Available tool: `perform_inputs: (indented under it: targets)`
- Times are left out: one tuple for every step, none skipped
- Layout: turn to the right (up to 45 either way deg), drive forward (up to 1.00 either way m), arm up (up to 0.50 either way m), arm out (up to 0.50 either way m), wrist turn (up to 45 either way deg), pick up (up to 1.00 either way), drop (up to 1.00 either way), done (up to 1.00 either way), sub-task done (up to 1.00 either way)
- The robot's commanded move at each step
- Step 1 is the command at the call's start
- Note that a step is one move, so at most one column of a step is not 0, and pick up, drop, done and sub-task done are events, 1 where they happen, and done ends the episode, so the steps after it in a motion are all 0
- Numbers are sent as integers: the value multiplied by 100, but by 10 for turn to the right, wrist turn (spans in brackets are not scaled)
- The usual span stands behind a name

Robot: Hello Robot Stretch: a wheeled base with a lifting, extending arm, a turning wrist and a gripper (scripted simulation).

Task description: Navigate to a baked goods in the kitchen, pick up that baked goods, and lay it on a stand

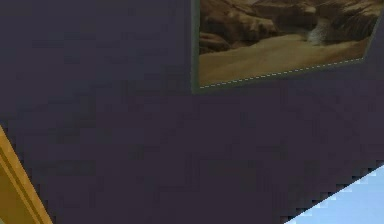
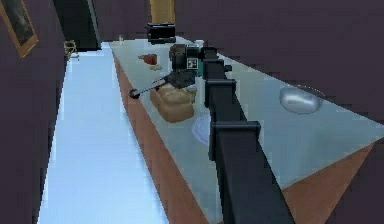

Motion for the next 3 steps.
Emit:
perform_inputs:
  targets:
    - [0, 0, 0, 0, 210, 0, 0, 0, 0]
    - [0, 0, -10, 0, 0, 0, 0, 0, 0]
    - [0, 0, 0, 0, 0, 100, 0, 0, 0]
